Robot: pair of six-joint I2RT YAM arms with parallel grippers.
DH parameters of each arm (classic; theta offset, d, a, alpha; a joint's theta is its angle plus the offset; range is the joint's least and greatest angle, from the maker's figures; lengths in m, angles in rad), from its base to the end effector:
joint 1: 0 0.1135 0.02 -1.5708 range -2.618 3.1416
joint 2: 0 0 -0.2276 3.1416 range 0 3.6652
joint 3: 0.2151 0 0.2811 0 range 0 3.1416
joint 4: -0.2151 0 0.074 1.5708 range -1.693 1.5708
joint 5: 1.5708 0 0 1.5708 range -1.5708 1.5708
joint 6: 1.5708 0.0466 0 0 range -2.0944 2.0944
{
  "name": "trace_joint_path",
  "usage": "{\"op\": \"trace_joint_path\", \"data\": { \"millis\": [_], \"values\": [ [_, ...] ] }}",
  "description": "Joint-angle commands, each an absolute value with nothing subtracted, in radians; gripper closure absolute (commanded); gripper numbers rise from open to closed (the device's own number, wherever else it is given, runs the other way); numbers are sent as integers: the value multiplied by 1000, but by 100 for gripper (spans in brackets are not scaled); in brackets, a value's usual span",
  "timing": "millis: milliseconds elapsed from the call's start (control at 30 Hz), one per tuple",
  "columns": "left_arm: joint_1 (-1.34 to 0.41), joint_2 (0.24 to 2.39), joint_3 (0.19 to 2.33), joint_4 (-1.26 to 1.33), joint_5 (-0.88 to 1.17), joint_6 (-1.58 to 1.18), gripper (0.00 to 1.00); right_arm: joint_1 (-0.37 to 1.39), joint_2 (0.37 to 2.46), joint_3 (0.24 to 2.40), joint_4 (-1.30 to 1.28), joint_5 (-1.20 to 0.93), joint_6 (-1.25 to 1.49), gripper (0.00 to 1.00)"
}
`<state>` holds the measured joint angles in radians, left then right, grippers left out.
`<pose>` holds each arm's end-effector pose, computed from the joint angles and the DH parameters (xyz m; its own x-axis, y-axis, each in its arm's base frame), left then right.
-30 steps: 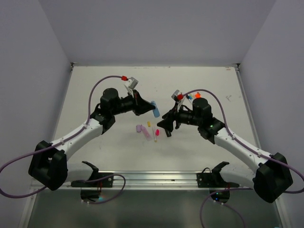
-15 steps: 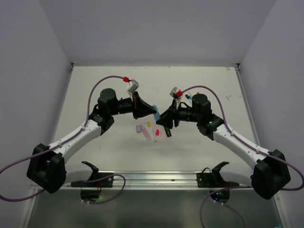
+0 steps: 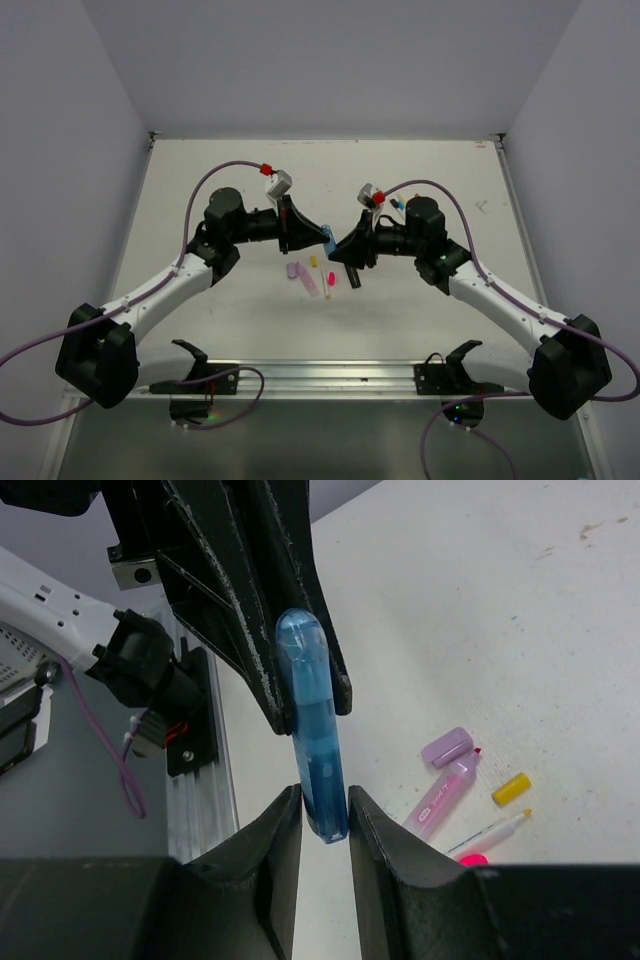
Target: Open the pen caps
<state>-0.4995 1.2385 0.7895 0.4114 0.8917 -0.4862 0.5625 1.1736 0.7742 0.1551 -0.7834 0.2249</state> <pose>0.2656 -0.1863 0.2596 -0.4887 -0.0677 -0.8698 0.8541 0.1666 -0.4928 0.2465 0.1943 0.2460 -0.4129 -0.0735 -0.9078 -0.8874 0.2571 0.3828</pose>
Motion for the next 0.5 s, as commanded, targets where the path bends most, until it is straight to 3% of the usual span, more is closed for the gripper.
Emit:
{"op": "trace_joint_path", "data": {
  "millis": [0, 267, 467],
  "values": [
    [-495, 1218, 782, 469, 919, -480, 100, 560, 1183, 821, 216, -834, 236, 72],
    [-495, 1213, 779, 560, 898, -523, 100, 560, 1192, 802, 198, -861, 233, 95],
    [-495, 1203, 762, 719, 829, -577, 100, 560, 1189, 740, 183, -899, 236, 100]
  ]
}}
